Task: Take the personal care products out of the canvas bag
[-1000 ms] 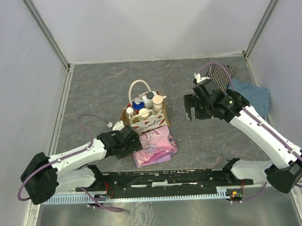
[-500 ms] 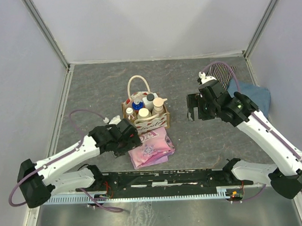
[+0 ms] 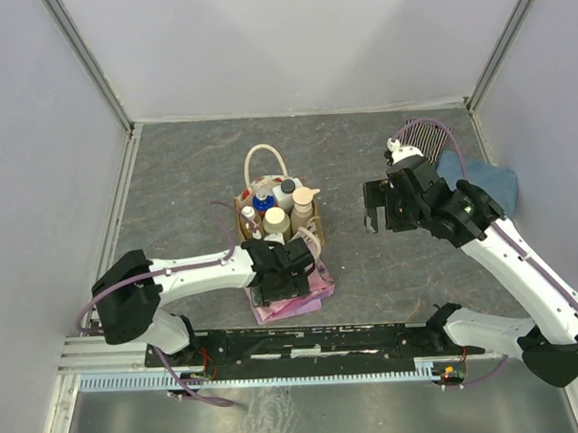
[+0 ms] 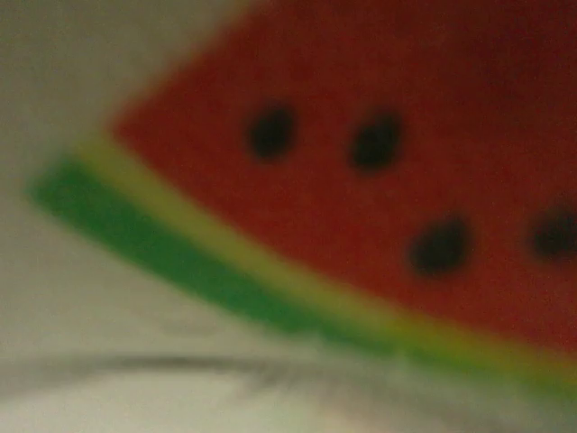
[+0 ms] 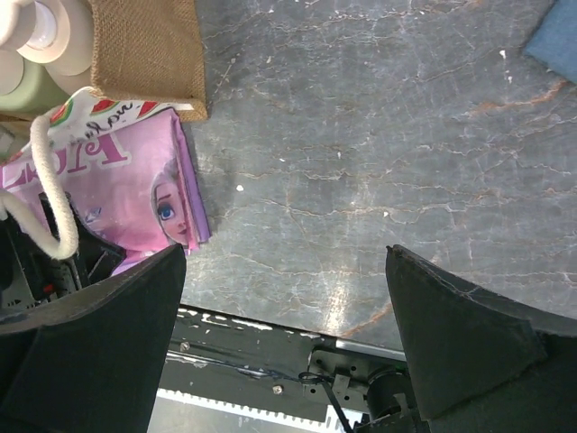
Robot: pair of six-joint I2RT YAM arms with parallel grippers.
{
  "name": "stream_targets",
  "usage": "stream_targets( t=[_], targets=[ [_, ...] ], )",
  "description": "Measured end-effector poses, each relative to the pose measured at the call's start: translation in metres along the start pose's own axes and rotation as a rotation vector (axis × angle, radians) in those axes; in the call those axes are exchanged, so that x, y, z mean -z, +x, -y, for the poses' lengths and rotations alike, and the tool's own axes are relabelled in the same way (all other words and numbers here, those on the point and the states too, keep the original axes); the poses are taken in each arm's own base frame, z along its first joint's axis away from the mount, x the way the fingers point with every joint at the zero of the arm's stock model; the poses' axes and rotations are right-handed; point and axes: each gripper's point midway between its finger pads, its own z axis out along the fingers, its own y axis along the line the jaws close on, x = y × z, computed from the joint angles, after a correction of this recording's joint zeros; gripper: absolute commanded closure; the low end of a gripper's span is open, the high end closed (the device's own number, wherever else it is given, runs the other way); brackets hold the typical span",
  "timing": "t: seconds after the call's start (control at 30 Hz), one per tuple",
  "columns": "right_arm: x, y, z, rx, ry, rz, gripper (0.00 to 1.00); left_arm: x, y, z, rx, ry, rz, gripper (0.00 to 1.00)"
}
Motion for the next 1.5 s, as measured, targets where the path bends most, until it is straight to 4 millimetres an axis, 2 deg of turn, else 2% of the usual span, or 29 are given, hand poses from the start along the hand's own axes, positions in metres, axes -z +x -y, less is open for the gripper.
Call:
stream_targets(
  t=[0.2,0.37,0.53,0.73,0.87,1.03,1.17,1.3,1.4,1.5],
  targets=[
    [0.01,0.0,0.008,0.006,0.017,0.027,0.0,-0.019,0.006,-0.009,0.004,-0.014,-0.004,0.01],
    [0.012,-0.001,0.009,0.008,0.015,0.039,0.0,-0.015,0.002,-0.018,0.11,0.117,0.013,0.01],
    [0.011,-0.001,0.007,0.008,0.002,0.036,0.0,-0.005,-0.004,-0.048,0.237,0.185,0.027,0.01],
    [0.005,-0.001,-0.003,0.01,-0.033,0.016,0.0,0.006,-0.018,-0.088,0.386,0.134,0.061,0.01],
    [0.002,-0.001,-0.011,0.016,-0.067,0.006,0.0,0.009,-0.017,-0.102,0.416,0.092,0.062,0.02],
    [-0.001,0.0,-0.029,0.03,-0.154,-0.024,0.0,0.027,-0.026,-0.097,0.416,0.075,0.075,0.04],
    [-0.01,0.004,-0.064,0.038,-0.315,-0.094,0.0,0.057,-0.047,-0.078,0.39,0.117,0.125,0.05],
    [-0.028,0.011,-0.095,0.04,-0.433,-0.188,0.0,0.085,-0.064,-0.059,0.354,0.187,0.166,0.05],
    [-0.043,0.017,-0.106,0.038,-0.459,-0.245,0.0,0.095,-0.064,-0.055,0.332,0.207,0.158,0.06],
    [-0.049,0.021,-0.11,0.038,-0.472,-0.273,0.0,0.1,-0.059,-0.055,0.303,0.21,0.13,0.07]
  ],
)
